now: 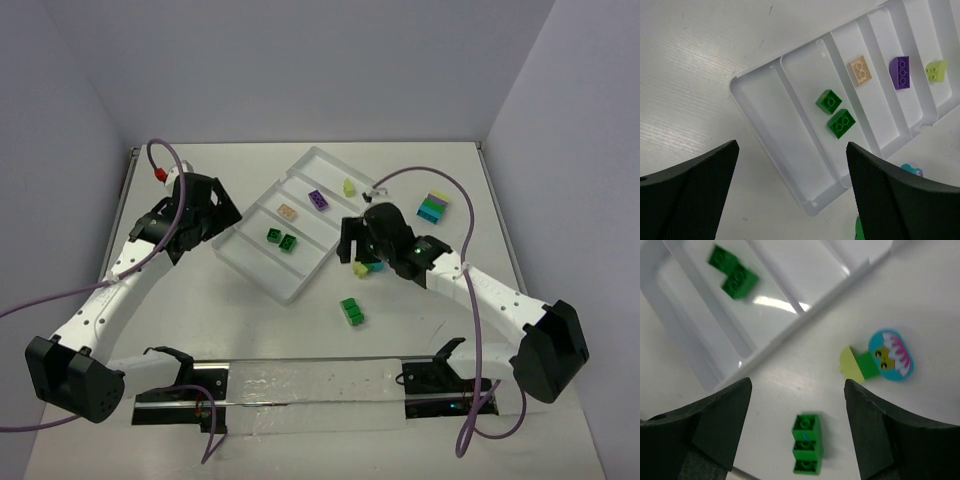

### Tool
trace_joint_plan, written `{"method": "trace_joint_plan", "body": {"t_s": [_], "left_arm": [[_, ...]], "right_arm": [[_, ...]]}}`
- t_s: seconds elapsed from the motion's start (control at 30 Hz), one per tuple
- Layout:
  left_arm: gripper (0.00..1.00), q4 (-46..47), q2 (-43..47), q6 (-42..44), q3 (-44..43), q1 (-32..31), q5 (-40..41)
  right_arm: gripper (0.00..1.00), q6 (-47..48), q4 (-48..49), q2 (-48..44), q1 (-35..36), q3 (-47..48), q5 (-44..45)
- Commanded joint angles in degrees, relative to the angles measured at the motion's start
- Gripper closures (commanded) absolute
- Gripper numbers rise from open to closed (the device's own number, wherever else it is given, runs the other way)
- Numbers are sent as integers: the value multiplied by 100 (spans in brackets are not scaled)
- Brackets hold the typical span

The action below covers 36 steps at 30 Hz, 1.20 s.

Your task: Sort the legos into containers by color

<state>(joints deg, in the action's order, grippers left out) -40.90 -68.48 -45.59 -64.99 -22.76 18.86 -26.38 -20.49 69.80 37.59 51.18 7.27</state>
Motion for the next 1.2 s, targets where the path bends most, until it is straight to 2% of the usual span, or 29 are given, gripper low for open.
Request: {"method": "trace_joint_plan", "body": {"t_s": [0.0, 0.1, 0.23, 0.5, 0.73, 0.8, 1.03, 1.17], "left_arm": [[5, 363, -25, 182, -72, 26, -32], [5, 286, -145, 268, -194, 26, 88], [5, 337, -231, 290, -181, 26, 61], [5, 452, -306, 324, -119, 26, 23], [5, 329, -465, 612, -470, 26, 213], [5, 398, -491, 566, -440, 33, 87], [5, 527, -732, 528, -480, 29, -465], [5, 508, -884, 559, -609, 26, -675]], "right_arm": [[14, -236, -766, -259, 30, -580, -55], [8, -160, -986, -176, 144, -618, -453], [7, -172, -1161, 85, 468, -583, -360], [12, -467, -1045, 280, 1022, -882, -279], [16, -614, -965, 291, 1279, -1111, -286], [20, -655, -933, 403, 1383, -1097, -215], [47, -754, -742, 574, 1491, -1117, 128], [70, -785, -644, 645, 1510, -1146, 138]]}}
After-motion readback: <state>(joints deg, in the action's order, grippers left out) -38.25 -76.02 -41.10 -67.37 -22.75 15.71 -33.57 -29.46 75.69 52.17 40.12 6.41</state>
